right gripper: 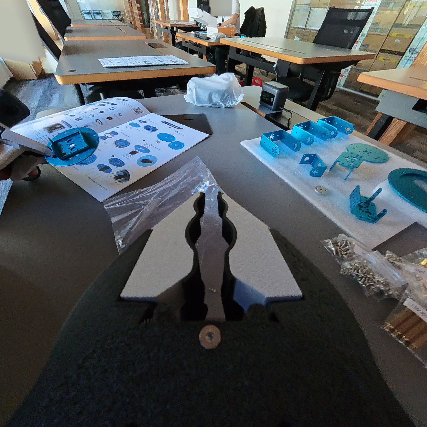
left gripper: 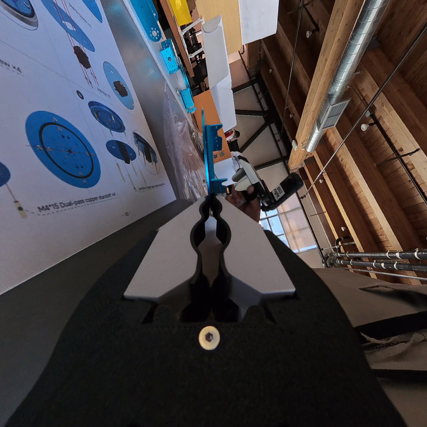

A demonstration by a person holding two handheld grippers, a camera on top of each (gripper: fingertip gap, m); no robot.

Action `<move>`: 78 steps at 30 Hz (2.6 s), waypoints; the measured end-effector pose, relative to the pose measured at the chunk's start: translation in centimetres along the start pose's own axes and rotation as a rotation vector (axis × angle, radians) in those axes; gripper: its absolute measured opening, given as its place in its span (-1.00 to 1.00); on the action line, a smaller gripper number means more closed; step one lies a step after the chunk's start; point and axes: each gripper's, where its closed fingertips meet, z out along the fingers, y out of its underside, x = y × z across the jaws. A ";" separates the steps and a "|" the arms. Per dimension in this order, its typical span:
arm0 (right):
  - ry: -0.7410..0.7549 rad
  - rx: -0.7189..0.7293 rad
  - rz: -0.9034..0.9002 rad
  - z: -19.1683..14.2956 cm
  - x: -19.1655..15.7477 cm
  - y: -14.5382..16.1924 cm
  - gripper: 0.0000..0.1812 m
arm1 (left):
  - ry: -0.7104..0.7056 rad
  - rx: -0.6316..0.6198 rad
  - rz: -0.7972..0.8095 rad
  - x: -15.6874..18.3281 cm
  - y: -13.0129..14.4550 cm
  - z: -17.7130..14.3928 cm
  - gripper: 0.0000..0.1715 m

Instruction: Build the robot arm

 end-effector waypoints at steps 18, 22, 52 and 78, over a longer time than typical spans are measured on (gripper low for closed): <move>0.042 -0.229 -0.029 -2.6 0.9 2.3 -0.68 | 0.024 -0.075 -0.007 1.3 1.6 3.7 -1.00; -0.017 -0.479 -0.103 -4.4 0.1 5.8 -0.78 | 0.043 -0.132 0.007 2.0 2.8 6.5 -1.00; -0.686 -0.475 -0.493 -2.1 -0.1 10.3 -0.87 | 0.090 -0.320 -0.047 2.7 4.7 12.7 -1.00; -0.727 -0.472 -0.503 -2.0 -0.1 11.0 -0.97 | 0.095 -0.312 -0.051 3.0 5.2 12.7 -1.00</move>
